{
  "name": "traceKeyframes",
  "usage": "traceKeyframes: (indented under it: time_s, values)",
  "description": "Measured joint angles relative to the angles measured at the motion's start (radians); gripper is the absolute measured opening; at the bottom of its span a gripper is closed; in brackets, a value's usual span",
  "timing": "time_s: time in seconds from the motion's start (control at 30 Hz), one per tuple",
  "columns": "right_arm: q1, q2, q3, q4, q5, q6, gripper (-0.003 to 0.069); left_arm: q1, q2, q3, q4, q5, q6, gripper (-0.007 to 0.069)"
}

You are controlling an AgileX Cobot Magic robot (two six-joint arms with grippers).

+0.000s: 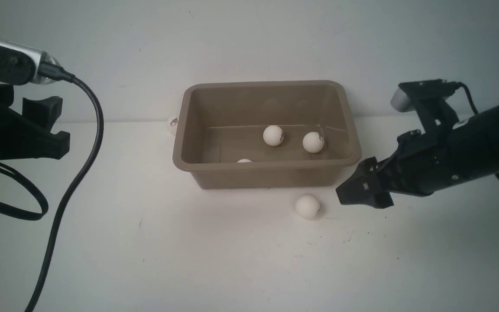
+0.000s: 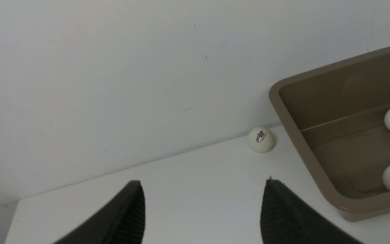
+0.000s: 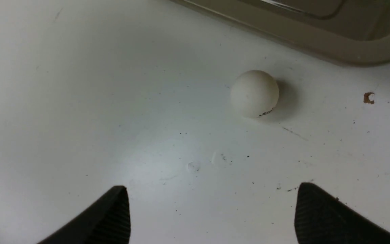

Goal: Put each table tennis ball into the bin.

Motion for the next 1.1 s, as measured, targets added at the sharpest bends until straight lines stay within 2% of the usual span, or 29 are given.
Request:
traceKeyframes:
  time_s: [0.23,0.57,0.8,1.1]
  values:
    - [0.042,0.104,0.0,0.001,-0.07,-0.022,0.0589,0.001,0.0,0.0,0.0,-0.005,0.0,0.0415]
    - [0.189,0.238,0.0,0.017,-0.32,-0.045,0.0589,0.001,0.0,0.0,0.0,-0.006,0.0,0.0415]
    - [0.199,0.28,0.0,0.022,-0.446,-0.067,0.0589,0.001,0.0,0.0,0.0,-0.007,0.0,0.0415]
    - [0.199,0.305,-0.004,0.037,-0.524,-0.074,0.0589,0.001,0.0,0.0,0.0,-0.007,0.0,0.0415]
